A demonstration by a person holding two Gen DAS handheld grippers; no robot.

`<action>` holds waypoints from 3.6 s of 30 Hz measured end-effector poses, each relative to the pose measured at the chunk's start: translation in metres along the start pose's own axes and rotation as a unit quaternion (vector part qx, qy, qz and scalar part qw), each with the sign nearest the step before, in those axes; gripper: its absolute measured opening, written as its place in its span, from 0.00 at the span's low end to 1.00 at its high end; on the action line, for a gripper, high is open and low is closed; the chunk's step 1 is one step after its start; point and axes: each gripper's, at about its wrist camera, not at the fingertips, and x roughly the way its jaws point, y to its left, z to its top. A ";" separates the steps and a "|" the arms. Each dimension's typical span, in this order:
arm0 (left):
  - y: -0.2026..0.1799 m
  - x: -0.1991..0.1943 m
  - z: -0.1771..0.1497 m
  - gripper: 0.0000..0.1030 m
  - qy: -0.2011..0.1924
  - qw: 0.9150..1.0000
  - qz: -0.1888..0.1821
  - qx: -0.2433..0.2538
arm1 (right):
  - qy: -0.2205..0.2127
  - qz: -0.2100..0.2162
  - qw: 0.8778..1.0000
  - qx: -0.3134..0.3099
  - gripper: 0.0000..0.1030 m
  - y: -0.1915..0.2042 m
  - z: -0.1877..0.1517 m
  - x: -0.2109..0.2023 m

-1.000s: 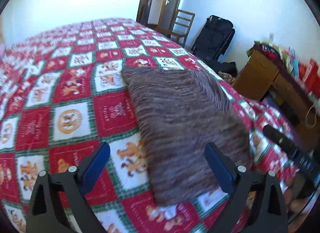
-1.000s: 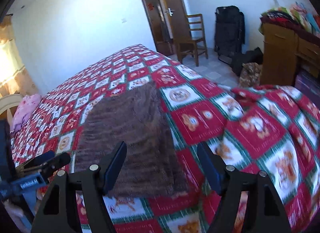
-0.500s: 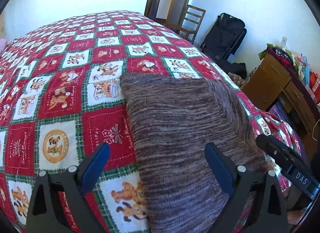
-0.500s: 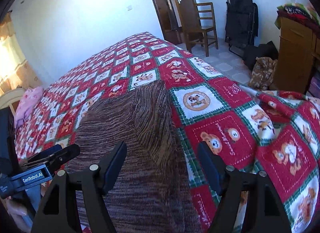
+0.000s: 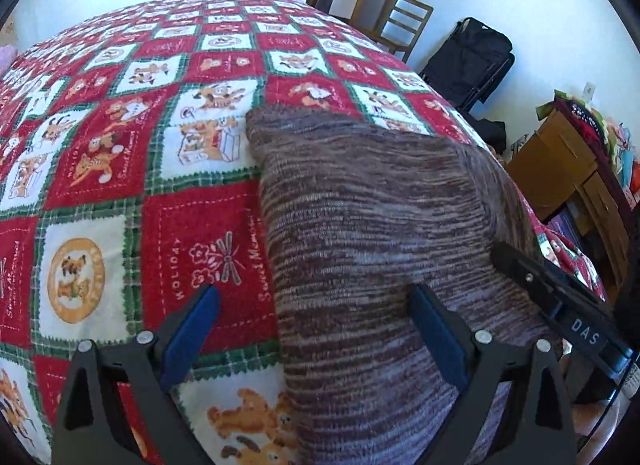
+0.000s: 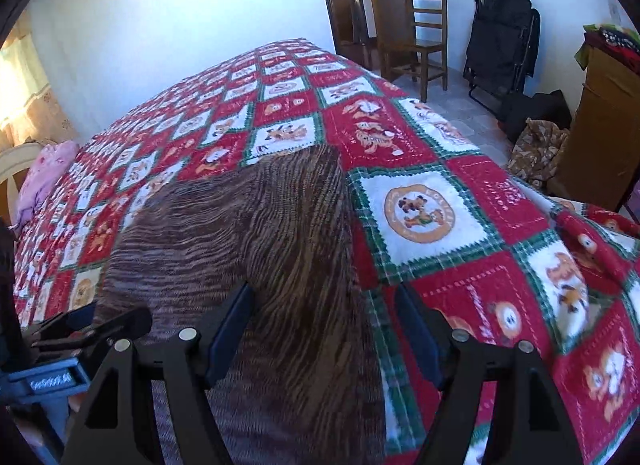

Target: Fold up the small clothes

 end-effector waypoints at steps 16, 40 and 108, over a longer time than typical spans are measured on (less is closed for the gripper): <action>-0.002 0.011 0.005 0.97 -0.024 0.999 0.003 0.021 | -0.004 0.054 0.997 -0.047 0.55 0.011 -0.008 0.013; -0.006 0.011 -0.001 0.84 -0.050 0.998 -0.014 0.038 | -0.019 0.130 0.991 -0.013 0.40 0.003 -0.014 0.018; 0.001 -0.163 -0.060 0.23 -0.181 0.969 -0.107 0.131 | -0.233 0.013 0.972 -0.028 0.23 0.147 -0.105 -0.221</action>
